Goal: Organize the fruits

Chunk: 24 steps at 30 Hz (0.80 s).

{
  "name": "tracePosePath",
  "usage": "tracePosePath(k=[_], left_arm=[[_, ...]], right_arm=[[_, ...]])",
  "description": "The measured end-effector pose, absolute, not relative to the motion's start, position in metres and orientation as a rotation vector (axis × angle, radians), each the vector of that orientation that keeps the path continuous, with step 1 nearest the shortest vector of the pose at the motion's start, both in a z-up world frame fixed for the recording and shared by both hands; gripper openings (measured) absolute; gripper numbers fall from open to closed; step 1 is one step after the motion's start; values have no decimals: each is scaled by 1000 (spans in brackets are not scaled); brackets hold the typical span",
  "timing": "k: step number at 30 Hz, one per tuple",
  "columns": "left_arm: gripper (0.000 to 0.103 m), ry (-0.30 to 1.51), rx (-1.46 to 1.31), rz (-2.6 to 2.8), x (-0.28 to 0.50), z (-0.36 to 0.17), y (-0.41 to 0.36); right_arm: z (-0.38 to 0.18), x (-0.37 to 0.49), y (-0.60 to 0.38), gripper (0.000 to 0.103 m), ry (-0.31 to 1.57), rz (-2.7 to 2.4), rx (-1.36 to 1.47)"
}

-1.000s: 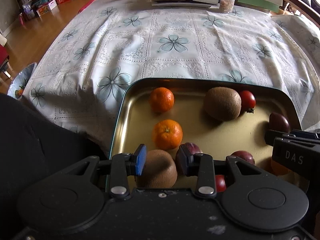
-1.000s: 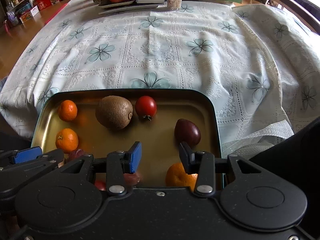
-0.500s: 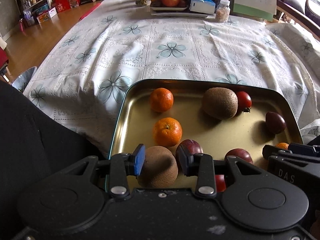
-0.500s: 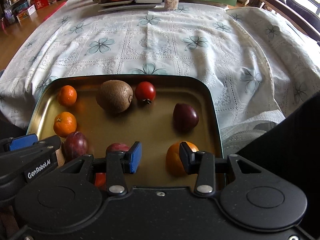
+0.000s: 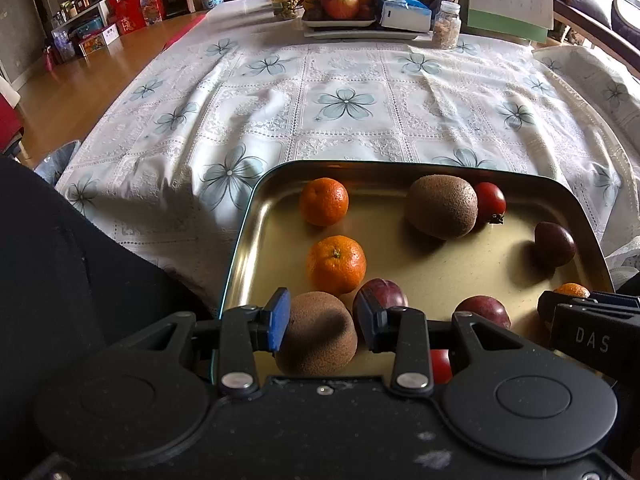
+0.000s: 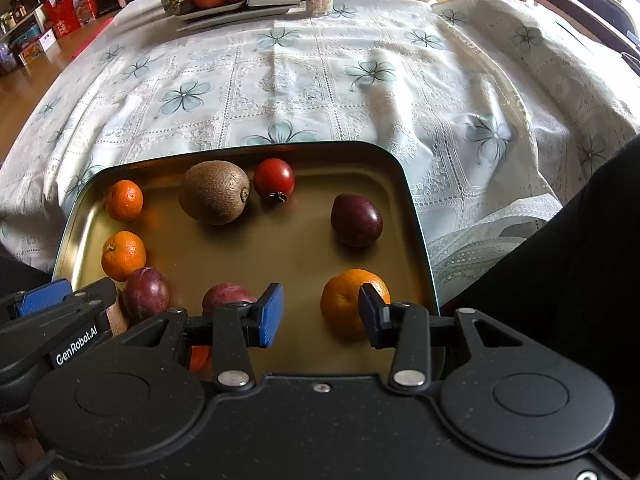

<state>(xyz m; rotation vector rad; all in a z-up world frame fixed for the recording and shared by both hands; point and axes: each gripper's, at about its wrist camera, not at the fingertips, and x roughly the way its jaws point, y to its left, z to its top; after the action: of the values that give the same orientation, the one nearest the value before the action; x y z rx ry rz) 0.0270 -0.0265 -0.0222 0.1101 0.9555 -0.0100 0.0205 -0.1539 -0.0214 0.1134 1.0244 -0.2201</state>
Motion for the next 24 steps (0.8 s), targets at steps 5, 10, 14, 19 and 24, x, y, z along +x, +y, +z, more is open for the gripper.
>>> tracePosePath(k=[5, 10, 14, 19, 24], left_arm=[[38, 950, 119, -9, 25, -23, -28], [39, 951, 116, -6, 26, -23, -28], [39, 951, 112, -7, 26, -23, -28], [39, 952, 107, -6, 26, -23, -28], [39, 952, 107, -6, 26, -23, -28]], right_arm=[[-21, 19, -154, 50, 1019, -222, 109], [-21, 19, -152, 50, 1014, -219, 96], [-21, 18, -151, 50, 1010, -212, 88], [-22, 19, -150, 50, 1015, -210, 82], [-23, 19, -149, 50, 1016, -211, 74]])
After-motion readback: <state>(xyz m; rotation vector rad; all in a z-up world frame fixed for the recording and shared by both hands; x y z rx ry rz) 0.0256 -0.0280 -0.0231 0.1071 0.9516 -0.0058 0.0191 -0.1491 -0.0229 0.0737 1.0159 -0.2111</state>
